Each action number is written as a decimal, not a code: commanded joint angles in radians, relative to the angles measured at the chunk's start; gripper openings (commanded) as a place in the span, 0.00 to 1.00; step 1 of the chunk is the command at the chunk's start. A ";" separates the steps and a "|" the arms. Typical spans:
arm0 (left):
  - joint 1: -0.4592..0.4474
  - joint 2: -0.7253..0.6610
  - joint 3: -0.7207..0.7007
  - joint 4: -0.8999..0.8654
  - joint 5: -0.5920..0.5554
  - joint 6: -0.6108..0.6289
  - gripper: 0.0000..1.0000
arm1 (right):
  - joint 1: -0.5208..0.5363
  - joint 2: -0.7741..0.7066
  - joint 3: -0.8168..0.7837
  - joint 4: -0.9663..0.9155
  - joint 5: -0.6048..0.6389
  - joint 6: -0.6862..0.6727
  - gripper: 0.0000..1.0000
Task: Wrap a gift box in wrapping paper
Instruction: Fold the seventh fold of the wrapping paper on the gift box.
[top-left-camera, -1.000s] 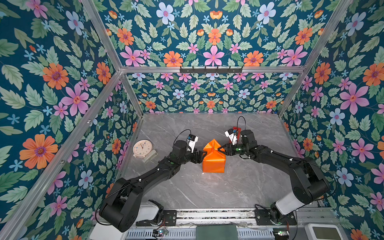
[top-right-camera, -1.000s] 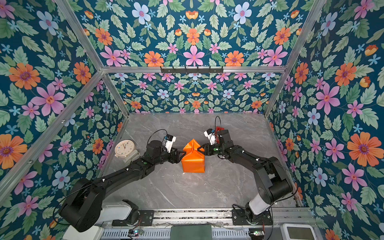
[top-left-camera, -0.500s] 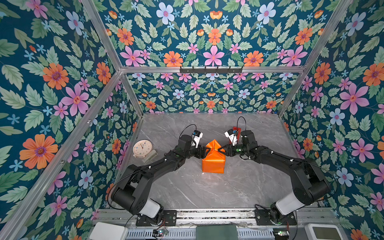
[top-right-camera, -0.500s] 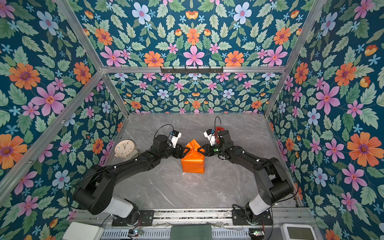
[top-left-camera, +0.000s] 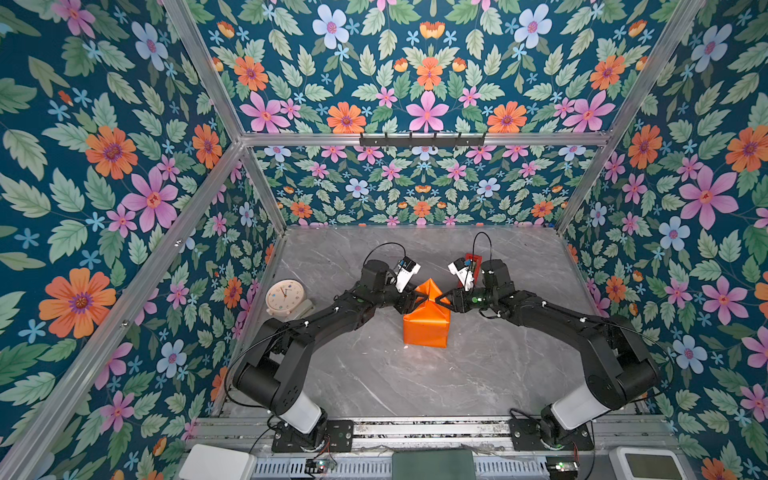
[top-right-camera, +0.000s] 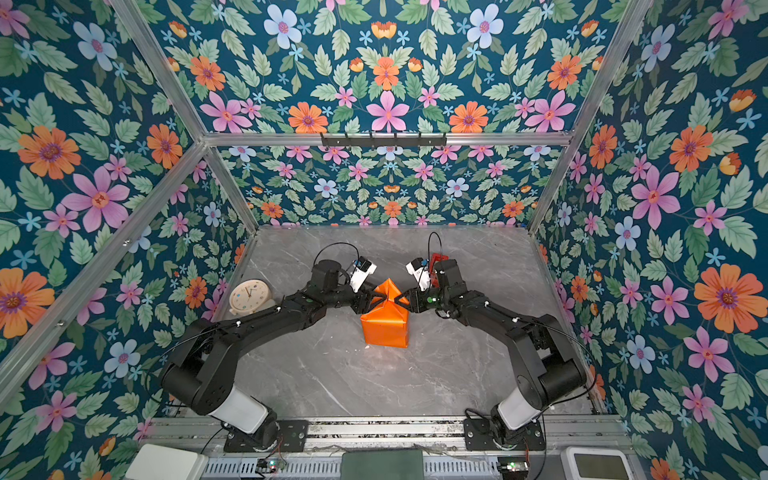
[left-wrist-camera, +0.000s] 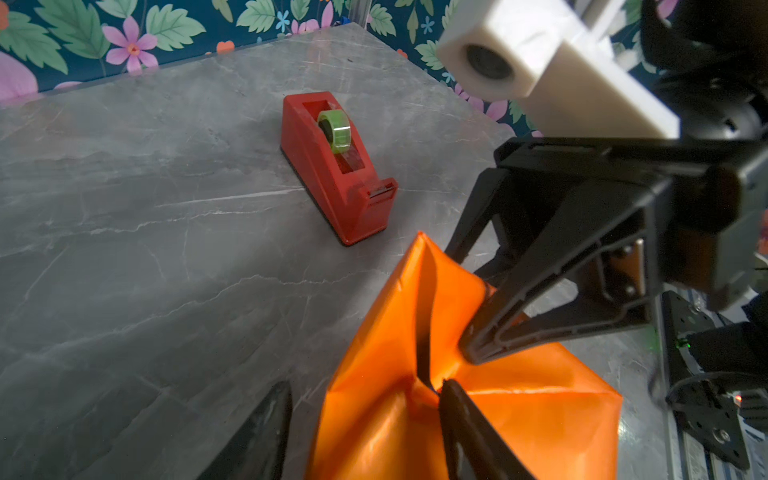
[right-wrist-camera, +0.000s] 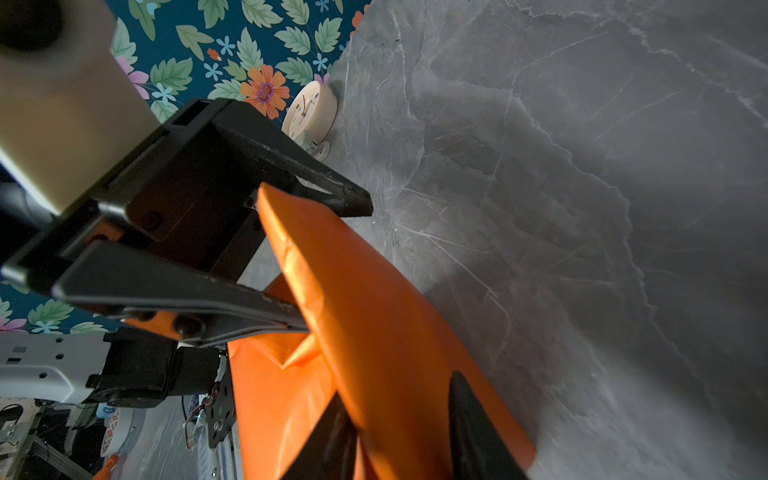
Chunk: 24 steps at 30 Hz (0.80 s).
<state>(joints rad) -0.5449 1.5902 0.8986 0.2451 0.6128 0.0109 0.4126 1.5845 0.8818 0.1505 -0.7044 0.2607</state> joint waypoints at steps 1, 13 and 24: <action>0.002 0.018 0.023 -0.022 0.060 0.054 0.57 | 0.002 0.006 0.005 -0.011 -0.020 -0.014 0.35; 0.009 0.099 0.152 -0.109 0.136 0.118 0.56 | 0.004 0.005 0.005 -0.016 -0.020 -0.021 0.33; 0.010 0.144 0.228 -0.126 0.198 0.123 0.42 | 0.004 0.002 0.008 -0.026 -0.014 -0.029 0.31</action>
<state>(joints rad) -0.5369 1.7264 1.1137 0.1230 0.7719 0.1223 0.4141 1.5894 0.8845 0.1493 -0.7185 0.2451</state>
